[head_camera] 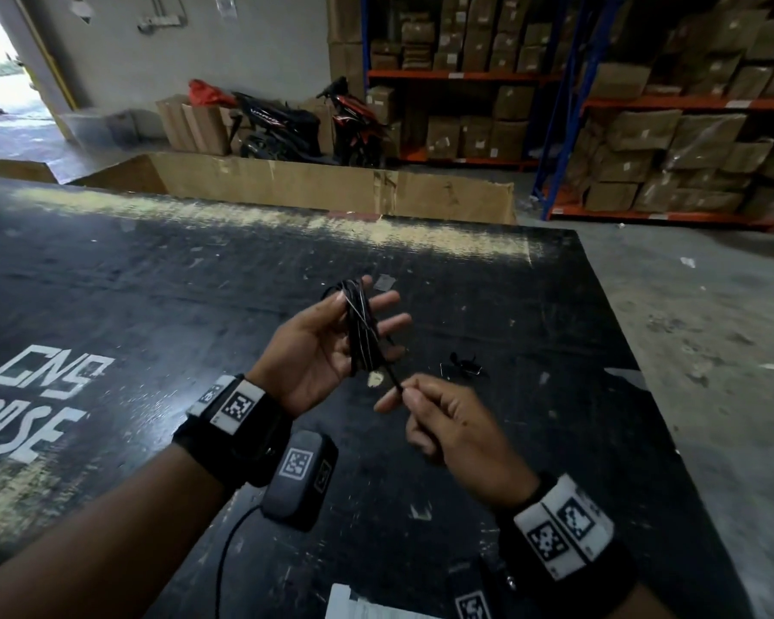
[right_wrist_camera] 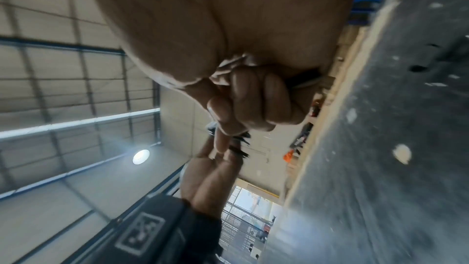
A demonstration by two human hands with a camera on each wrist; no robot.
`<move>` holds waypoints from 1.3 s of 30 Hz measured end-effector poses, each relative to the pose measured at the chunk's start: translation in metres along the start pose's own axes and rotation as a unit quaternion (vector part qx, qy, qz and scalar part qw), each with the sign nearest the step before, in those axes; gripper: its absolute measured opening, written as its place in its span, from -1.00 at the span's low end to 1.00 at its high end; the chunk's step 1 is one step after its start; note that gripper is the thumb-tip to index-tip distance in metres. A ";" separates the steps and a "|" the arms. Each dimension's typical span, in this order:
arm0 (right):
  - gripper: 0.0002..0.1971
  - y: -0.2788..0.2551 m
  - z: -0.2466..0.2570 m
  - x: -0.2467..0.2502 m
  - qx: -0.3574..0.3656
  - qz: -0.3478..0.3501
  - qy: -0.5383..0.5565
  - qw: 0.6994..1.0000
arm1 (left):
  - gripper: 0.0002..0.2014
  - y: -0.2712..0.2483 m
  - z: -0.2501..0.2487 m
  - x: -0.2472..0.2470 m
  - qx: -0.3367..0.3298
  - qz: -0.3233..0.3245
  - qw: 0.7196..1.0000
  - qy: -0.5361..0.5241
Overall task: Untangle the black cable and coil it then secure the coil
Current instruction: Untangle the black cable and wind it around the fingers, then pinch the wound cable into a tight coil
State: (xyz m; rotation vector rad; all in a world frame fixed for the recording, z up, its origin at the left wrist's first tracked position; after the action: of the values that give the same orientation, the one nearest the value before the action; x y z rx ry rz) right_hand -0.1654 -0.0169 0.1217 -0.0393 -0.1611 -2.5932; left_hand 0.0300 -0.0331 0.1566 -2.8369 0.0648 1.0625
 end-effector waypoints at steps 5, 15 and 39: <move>-0.68 -0.005 -0.037 -0.006 -0.105 0.016 0.091 0.990 | -0.52 0.003 -0.009 -0.013 0.004 0.053 0.997 -0.058; -0.87 0.026 -0.034 0.039 -0.107 -0.115 0.104 0.982 | -0.48 -0.014 0.016 -0.019 0.124 0.180 0.976 0.012; -0.60 -0.002 -0.027 0.022 0.117 -0.125 0.061 0.983 | -0.60 -0.019 0.056 -0.008 0.065 0.101 0.987 0.108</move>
State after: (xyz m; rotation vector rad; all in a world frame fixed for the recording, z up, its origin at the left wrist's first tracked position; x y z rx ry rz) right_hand -0.1850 -0.0296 0.0960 0.2398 -0.4503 -2.7962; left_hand -0.0109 -0.0075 0.1213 -2.8589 0.4322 0.7462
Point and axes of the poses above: each hand's wrist, its own y-axis towards the middle knuckle, its own x-axis out of the back of the hand, z = x × y, the point moved 1 cm from there along y, towards the middle knuckle, and after that the axes turned 3 degrees about -z, right-handed, at the moved point
